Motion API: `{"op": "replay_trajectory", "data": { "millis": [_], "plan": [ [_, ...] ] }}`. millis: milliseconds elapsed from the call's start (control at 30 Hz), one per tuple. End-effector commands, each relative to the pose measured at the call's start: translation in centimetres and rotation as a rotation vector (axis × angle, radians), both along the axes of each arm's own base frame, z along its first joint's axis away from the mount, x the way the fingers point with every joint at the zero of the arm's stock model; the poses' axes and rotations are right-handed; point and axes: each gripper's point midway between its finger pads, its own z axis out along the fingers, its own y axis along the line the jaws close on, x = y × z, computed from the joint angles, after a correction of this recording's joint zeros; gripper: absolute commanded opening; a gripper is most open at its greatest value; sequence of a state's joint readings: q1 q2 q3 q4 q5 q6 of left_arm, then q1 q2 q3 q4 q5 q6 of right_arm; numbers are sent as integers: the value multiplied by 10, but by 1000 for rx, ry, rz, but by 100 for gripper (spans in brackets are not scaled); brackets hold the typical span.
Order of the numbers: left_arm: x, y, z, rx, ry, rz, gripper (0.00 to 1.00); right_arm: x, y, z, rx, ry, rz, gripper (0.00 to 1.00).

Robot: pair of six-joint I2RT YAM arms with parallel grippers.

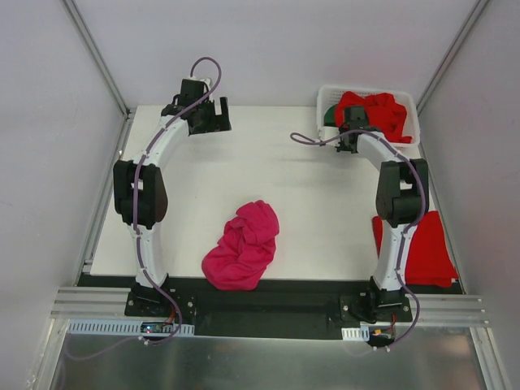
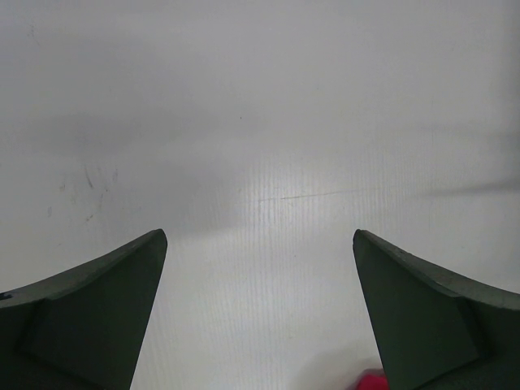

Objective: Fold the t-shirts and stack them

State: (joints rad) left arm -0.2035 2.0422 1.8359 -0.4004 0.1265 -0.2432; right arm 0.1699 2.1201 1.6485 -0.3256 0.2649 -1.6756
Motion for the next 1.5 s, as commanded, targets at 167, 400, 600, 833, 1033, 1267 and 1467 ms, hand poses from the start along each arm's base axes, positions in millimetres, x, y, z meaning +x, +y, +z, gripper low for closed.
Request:
{"op": "replay_trajectory", "data": {
  "millis": [167, 400, 600, 833, 1033, 1267, 1467],
  "plan": [
    [3, -2, 21, 31, -34, -35, 99, 9, -62, 29, -27, -105, -161, 1],
    [4, -2, 20, 31, -33, -33, 99, 9, -48, 62, -102, -288, -296, 96],
    [7, -5, 22, 9, -34, -24, 99, 0, -38, 153, 179, -804, -921, 96],
    [7, -7, 13, -3, -11, -26, 99, -83, 3, 64, 896, -341, -1435, 96],
    [8, -7, 13, -1, -13, -24, 99, -105, -8, 59, 894, -390, -1468, 96],
    [6, -8, 17, -6, -17, -28, 99, -110, 0, 32, 1015, -309, -1613, 96],
    [4, -6, 15, 0, -12, -27, 99, -104, 9, 15, 1141, -201, -1749, 96]
  ]
}}
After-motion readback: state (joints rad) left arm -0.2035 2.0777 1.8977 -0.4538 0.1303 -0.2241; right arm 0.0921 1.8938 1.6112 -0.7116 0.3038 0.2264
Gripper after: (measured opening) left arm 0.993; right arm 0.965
